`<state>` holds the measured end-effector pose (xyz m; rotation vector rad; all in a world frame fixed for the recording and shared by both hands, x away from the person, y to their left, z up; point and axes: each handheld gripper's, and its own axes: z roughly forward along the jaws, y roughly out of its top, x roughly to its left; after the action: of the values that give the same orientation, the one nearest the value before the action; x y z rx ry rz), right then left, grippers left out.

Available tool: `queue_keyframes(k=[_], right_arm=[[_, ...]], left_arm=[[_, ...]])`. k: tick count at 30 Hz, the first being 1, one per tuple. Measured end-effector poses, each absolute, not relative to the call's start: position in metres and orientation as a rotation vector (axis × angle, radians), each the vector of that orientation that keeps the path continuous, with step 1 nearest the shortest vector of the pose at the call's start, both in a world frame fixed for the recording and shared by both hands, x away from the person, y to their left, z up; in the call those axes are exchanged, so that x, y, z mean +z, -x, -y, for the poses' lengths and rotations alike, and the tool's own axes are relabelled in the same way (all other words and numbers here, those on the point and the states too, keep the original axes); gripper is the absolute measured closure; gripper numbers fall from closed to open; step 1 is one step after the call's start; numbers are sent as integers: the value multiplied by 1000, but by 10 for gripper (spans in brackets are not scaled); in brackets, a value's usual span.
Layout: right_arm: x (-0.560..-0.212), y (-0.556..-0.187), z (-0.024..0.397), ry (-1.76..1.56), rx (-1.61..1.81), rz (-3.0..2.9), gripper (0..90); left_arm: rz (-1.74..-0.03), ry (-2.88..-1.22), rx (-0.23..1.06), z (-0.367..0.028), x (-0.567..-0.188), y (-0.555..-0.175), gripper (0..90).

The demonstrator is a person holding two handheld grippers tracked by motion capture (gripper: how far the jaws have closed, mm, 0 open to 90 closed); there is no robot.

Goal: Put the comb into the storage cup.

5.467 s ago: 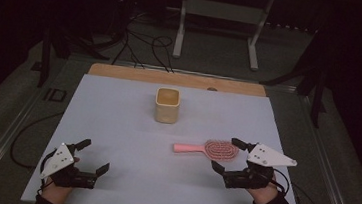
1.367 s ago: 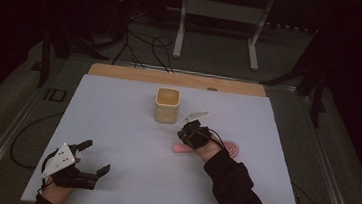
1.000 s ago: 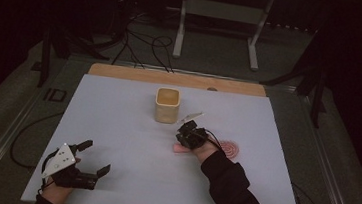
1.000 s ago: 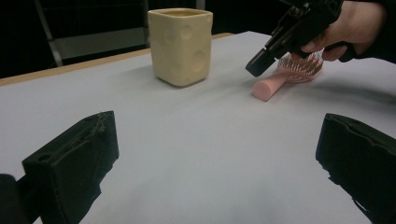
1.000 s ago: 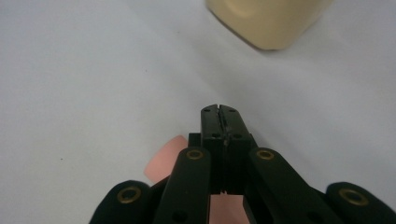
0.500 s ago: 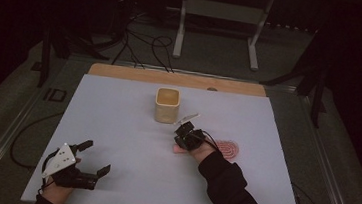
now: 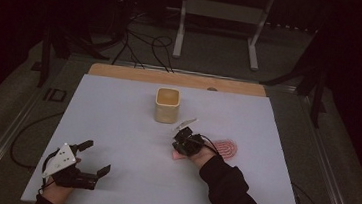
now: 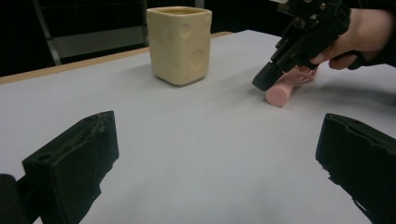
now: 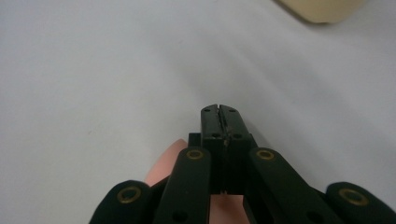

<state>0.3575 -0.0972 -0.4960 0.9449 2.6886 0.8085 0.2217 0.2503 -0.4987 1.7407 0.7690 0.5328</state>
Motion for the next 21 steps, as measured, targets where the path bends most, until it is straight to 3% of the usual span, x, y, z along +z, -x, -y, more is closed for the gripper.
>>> queue_keyframes(k=[21], right_arm=[[-497,-318,106,-795,770,-2770,898]], left_arm=[[-769,-1745,536,-250,-499,-222,1]])
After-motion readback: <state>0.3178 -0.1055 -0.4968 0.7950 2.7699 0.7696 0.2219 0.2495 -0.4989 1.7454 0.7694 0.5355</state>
